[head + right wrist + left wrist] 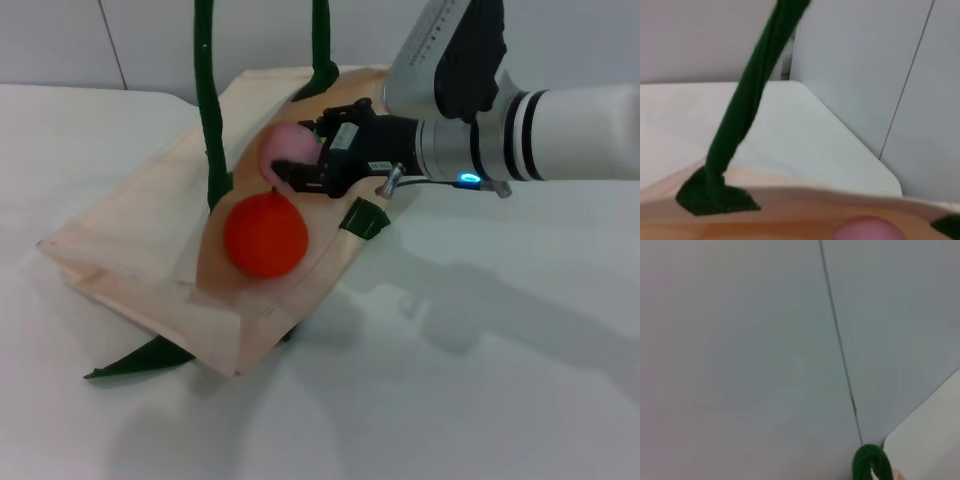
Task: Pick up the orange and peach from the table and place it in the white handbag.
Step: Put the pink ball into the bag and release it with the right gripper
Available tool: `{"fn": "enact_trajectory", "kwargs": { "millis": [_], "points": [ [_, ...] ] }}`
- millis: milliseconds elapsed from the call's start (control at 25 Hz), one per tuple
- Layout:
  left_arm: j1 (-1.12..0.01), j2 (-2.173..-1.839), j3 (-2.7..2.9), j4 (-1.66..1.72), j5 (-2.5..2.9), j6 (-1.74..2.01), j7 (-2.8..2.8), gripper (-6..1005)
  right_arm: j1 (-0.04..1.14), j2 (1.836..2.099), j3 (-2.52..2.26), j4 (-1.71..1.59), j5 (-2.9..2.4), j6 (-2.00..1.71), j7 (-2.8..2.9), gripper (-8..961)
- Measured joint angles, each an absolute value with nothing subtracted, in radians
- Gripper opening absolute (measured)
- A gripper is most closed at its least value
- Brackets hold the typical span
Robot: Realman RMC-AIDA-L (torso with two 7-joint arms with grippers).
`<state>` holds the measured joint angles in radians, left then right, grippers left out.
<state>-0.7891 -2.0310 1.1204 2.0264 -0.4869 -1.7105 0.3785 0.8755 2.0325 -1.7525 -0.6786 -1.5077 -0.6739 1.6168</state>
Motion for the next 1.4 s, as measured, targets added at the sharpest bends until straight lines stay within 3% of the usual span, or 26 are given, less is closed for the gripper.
{"fn": "enact_trajectory", "kwargs": {
  "millis": [600,840,1400],
  "points": [
    [-0.793,-2.031,1.159,2.025,-0.488,-1.698,0.369,109,0.877,2.036,-1.802,-0.659,-1.412,-0.644,1.539,562],
    [-0.794,-2.031,1.161,2.025,-0.488,-1.698,0.369,108,0.876,2.036,-1.804,-0.645,-1.400,-0.620,1.539,701],
    [-0.809,-2.031,1.188,2.025,-0.488,-1.696,0.360,108,0.902,2.035,-1.805,-0.639,-1.387,-0.566,1.531,756]
  ]
}}
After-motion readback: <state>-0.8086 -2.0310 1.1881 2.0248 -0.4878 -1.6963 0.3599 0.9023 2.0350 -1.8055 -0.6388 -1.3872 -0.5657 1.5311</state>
